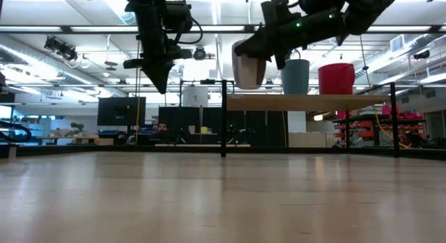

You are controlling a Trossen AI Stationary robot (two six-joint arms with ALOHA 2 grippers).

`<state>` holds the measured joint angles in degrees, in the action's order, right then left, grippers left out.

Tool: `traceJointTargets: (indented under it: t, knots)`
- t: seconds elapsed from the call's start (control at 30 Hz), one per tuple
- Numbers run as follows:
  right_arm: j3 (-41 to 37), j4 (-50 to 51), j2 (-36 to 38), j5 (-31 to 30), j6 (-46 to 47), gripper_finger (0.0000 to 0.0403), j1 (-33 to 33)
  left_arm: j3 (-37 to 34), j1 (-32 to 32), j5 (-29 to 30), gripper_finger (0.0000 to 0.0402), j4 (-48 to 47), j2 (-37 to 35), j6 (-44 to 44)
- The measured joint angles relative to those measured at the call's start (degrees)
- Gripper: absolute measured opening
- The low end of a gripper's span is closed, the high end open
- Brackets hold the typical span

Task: Stack small to large cups/mugs on shelf
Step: Put the violet mug on the shelf

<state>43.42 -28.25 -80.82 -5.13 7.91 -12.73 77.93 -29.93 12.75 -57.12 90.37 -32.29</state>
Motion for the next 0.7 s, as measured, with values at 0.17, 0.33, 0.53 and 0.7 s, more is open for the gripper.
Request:
traceJointTargets:
  t: [0.17,0.33,0.53,0.7]
  knots:
    - [0.0,-0.3,-1.0,-1.1,1.2,0.0036,-1.2,0.0,0.0,0.0,0.0020,0.0,0.0,0.0]
    - [0.0,-0.4,-1.1,-1.3,1.9,0.0036,-3.0,0.0,0.0,0.0,0.0022,0.0,0.0,0.0]
    - [0.0,-0.6,-1.1,-1.3,4.0,0.0036,-4.7,0.0,0.0,0.0,0.0011,0.0,0.0,0.5]
    - [0.0,-0.6,-1.1,-1.3,4.4,0.0036,-5.1,0.0,0.0,0.0,0.0016,0.1,0.0,0.5]
